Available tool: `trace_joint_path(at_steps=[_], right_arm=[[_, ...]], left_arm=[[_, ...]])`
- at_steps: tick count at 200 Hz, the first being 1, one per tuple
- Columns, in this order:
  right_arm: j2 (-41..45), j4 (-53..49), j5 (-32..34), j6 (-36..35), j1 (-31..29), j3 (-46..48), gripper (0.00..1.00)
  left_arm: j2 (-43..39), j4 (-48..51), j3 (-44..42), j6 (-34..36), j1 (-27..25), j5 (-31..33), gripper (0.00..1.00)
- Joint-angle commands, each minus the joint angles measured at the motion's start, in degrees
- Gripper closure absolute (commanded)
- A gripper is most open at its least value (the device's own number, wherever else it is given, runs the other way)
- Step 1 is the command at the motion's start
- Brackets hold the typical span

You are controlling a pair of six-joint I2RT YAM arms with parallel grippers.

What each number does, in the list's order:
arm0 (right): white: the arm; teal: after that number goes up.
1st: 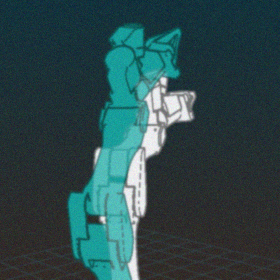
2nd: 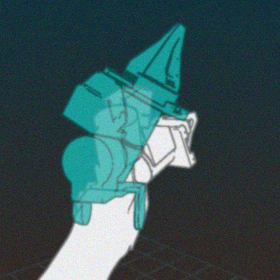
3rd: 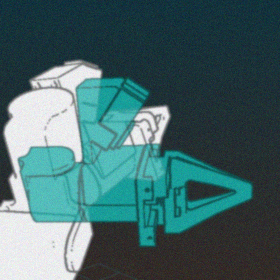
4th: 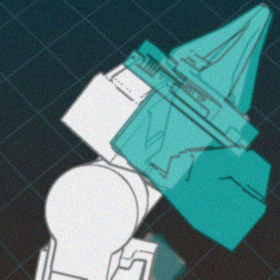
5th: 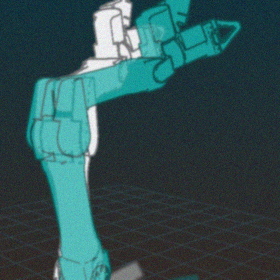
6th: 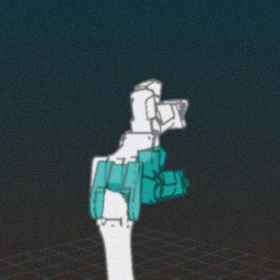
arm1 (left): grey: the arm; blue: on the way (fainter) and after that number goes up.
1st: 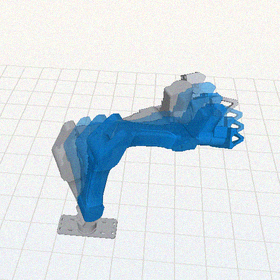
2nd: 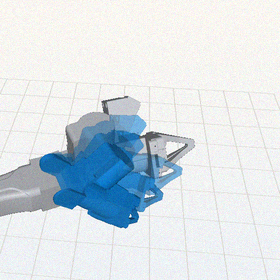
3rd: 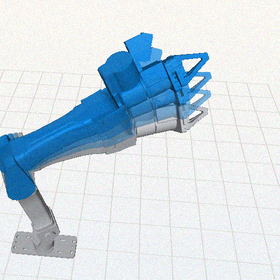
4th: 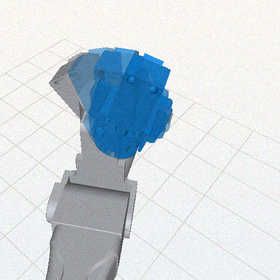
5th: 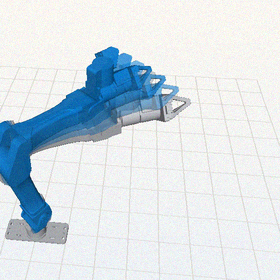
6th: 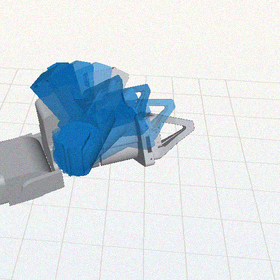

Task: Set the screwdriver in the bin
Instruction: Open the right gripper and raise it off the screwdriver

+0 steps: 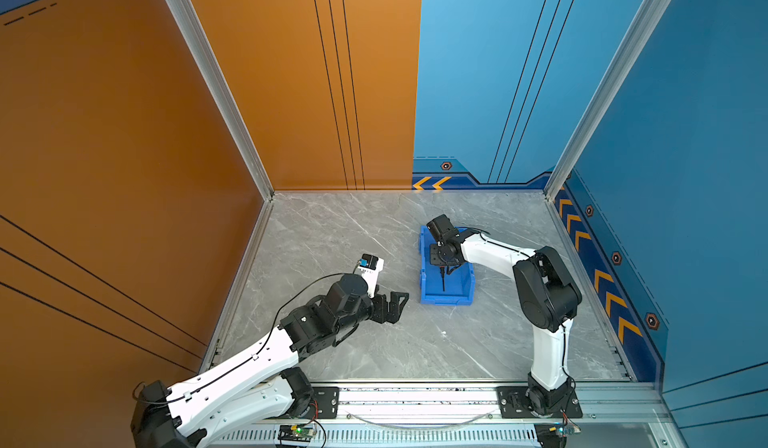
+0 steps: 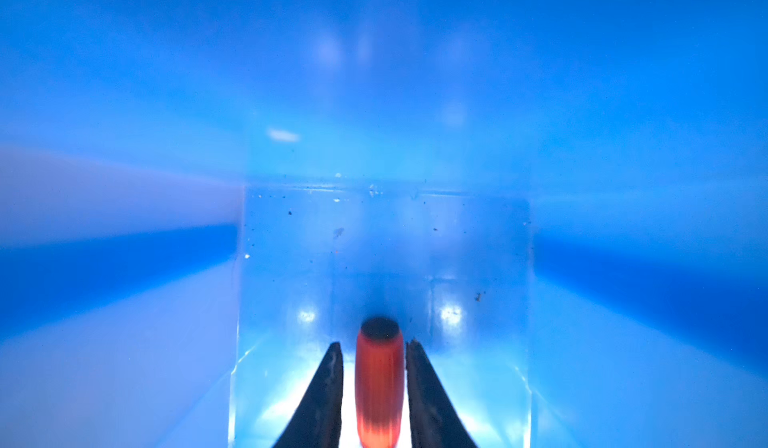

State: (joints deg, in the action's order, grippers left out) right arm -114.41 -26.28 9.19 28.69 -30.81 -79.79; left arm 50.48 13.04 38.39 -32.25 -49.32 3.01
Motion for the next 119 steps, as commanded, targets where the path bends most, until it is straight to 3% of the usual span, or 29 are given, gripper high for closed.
trace_joint_path(at_steps=[1, 119], right_arm=[[1.05, -3.51, -0.63, -0.05, -0.37, 1.95, 0.69], [12.76, -3.56, -2.86, 0.49, -0.28, 3.44, 0.56]], left_arm=[[-0.83, -0.69, -1.02, -0.71, -0.73, 1.82, 0.02], [2.61, 5.77, 3.05, 3.22, 0.45, 5.04, 0.02]])
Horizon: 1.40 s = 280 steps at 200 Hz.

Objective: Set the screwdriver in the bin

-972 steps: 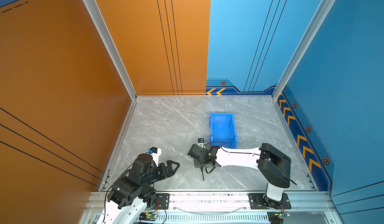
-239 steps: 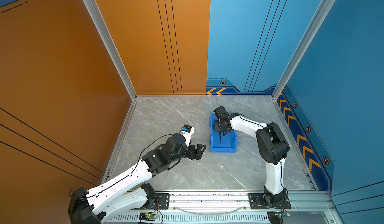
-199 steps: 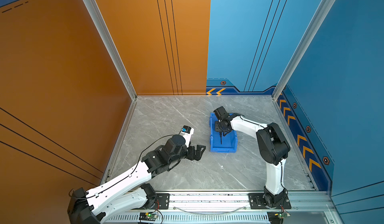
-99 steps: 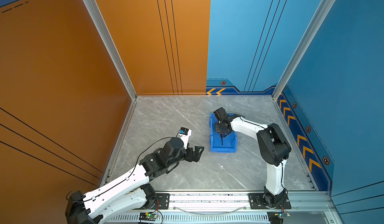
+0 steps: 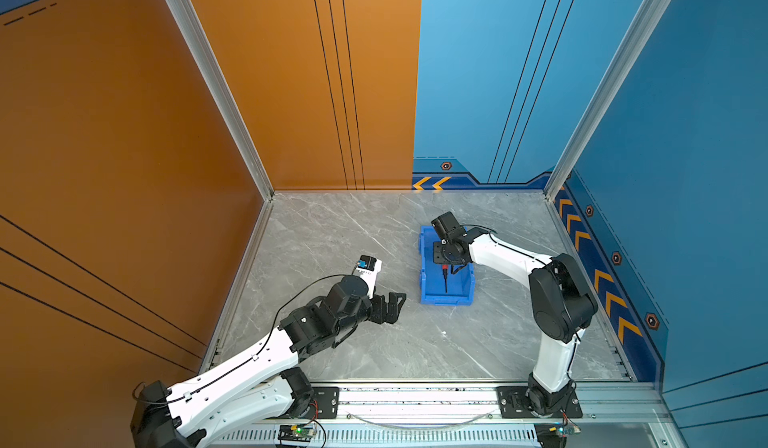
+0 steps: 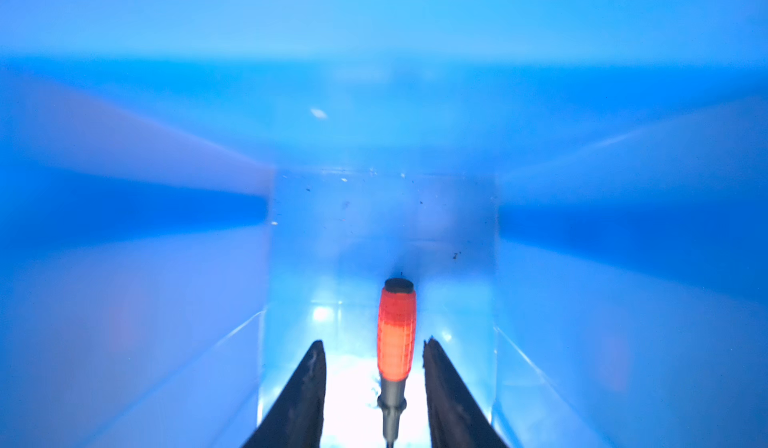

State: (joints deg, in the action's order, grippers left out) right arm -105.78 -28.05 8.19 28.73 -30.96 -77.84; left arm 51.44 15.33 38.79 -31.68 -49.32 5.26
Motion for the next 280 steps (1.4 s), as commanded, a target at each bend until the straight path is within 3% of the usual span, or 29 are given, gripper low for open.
trace_joint_path(at_steps=[1, 55, 104, 143, 183, 195, 236, 280], right_arm=[[4.24, -1.76, -1.9, 0.45, -0.14, 1.52, 0.56], [13.08, -1.83, -4.38, -2.42, 1.76, 3.93, 0.43], [19.0, -4.59, -3.65, -4.68, 7.76, 4.34, 0.28], [24.48, -8.69, 0.62, -7.25, 10.17, 5.1, 0.2], [29.35, -8.35, 2.95, -8.43, 13.76, 8.72, 0.08], [30.46, -7.92, 3.77, -8.93, 14.41, 9.65, 0.0], [33.51, -4.18, 10.3, -9.92, 16.15, 13.3, 0.0], [37.02, 5.31, 7.1, -8.4, 24.29, 21.49, 0.0]], left_arm=[[1.78, 3.61, 2.76, 2.75, 0.45, 2.85, 0.02], [6.53, 8.11, 6.23, 4.45, 4.21, 8.25, 0.02], [7.45, 9.39, 7.04, 6.04, 13.57, 9.95, 0.02], [8.65, 6.71, 6.28, 9.34, 23.09, 6.74, 0.02], [11.43, 3.21, 5.63, 9.99, 28.87, 7.33, 0.02], [12.46, 2.68, 5.25, 9.85, 29.69, 7.82, 0.02], [13.33, 2.1, 3.46, 11.02, 30.73, 12.02, 0.02], [12.85, -2.82, 0.88, 15.5, 31.47, 19.66, 0.02]])
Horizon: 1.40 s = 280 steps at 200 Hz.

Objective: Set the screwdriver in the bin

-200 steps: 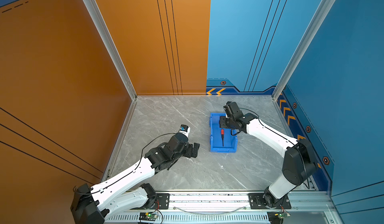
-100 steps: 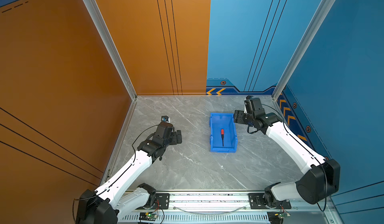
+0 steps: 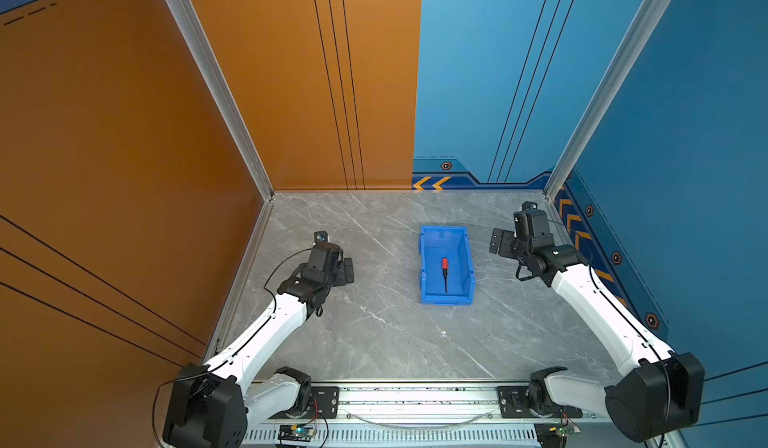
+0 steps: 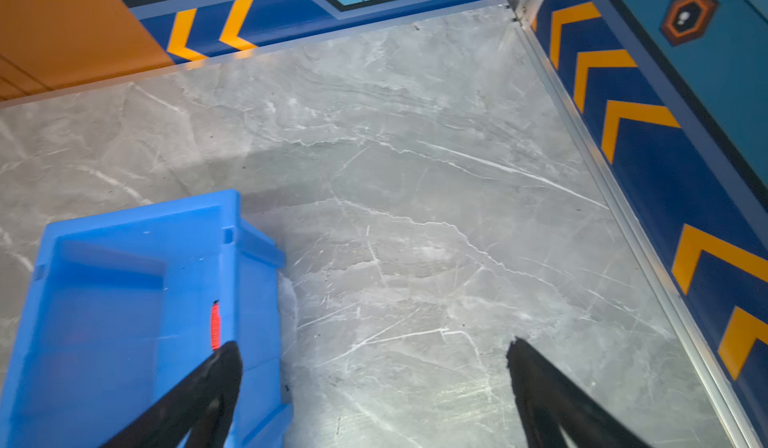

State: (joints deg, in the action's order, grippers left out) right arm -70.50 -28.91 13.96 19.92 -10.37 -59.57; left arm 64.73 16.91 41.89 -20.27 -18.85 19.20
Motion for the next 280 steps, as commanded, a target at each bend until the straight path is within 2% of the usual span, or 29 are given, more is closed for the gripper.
trace_joint_path(at_steps=[1, 42, 61, 86, 99, 122, 174, 183, 233, 280], right_arm=[[1.76, 6.37, 1.42, 0.48, 3.83, 3.4, 0.0], [3.08, 14.05, 1.57, 2.36, 11.5, 11.74, 0.0], [6.78, 25.98, -6.42, -2.27, 13.85, 19.95, 0.0], [11.42, 42.33, -7.25, -10.33, 12.51, 31.19, 0.0], [12.14, 46.36, -6.84, -14.24, 11.22, 34.36, 0.0], [9.07, 47.42, -7.12, -15.33, 10.94, 35.3, 0.0], [-3.57, 64.41, -6.86, -15.32, 10.37, 38.86, 0.0], [-4.71, 63.36, -7.39, -15.74, 10.24, 37.51, 0.0], [-14.87, 77.08, -7.75, -15.22, 9.93, 37.45, 0.0], [-17.0, 79.72, -7.36, -15.28, 9.76, 38.08, 0.0]], left_arm=[[-0.42, -4.67, -2.46, 4.27, 1.05, 5.78, 0.02], [1.65, -12.78, -5.73, 8.97, 5.1, 6.92, 0.02], [3.3, -17.11, -7.13, 10.87, 6.99, 6.35, 0.02], [4.82, -22.76, -9.02, 14.84, 8.46, 5.81, 0.02], [5.27, -24.8, -9.79, 16.18, 9.07, 5.68, 0.02], [6.29, -29.82, -12.2, 18.34, 10.34, 5.72, 0.02], [11.62, -45.8, -17.33, 19.06, 12.92, 1.77, 0.02], [12.37, -45.47, -16.61, 19.48, 13.05, 0.93, 0.02], [14.77, -53.57, -17.46, 19.13, 14.56, -1.53, 0.02], [17.8, -59.87, -18.42, 19.91, 15.34, -3.7, 0.02]])
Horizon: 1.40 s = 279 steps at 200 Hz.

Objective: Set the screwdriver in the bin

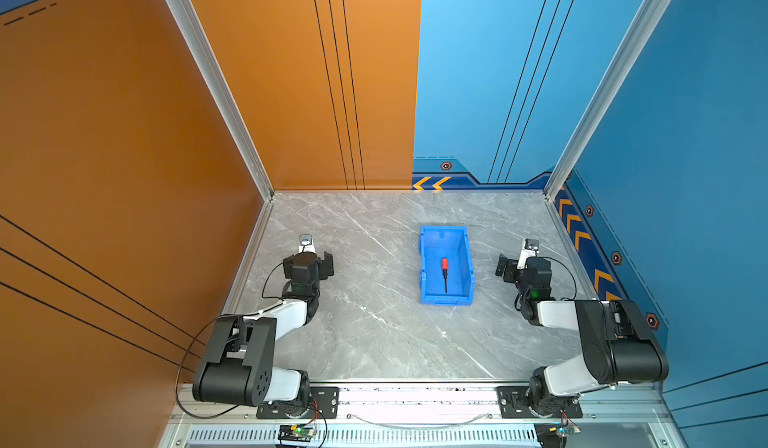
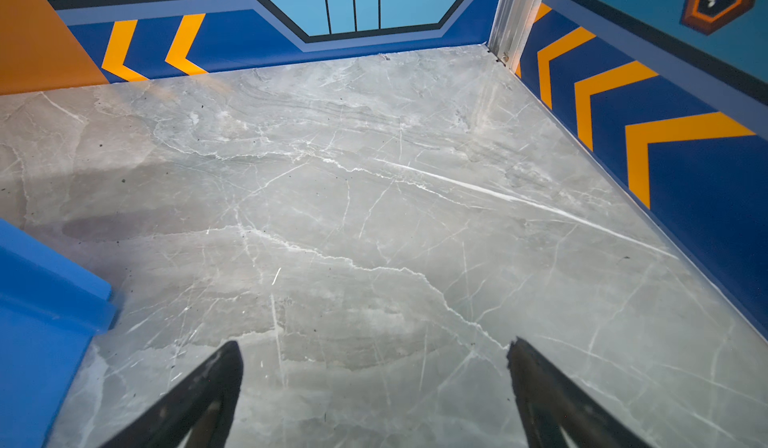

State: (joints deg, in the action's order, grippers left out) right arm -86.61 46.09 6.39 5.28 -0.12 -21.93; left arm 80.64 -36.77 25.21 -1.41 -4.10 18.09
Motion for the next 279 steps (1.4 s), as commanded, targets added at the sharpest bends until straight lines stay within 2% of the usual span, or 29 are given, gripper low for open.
trace_joint_path(at_steps=[1, 66, 279], right_arm=[[-0.89, 4.81, 0.25, -0.63, -0.49, 0.46, 0.0], [-1.99, 6.52, 1.67, -1.08, -1.26, 0.85, 0.0], [-2.08, 5.89, 3.15, -1.57, -2.02, 0.41, 0.0]], left_arm=[[2.02, -6.46, -1.74, 1.05, 0.58, -2.6, 0.02], [9.04, -16.88, -3.71, 1.5, 1.44, -5.35, 0.02], [9.0, -16.66, -3.65, 1.86, 1.21, -5.52, 0.02]])
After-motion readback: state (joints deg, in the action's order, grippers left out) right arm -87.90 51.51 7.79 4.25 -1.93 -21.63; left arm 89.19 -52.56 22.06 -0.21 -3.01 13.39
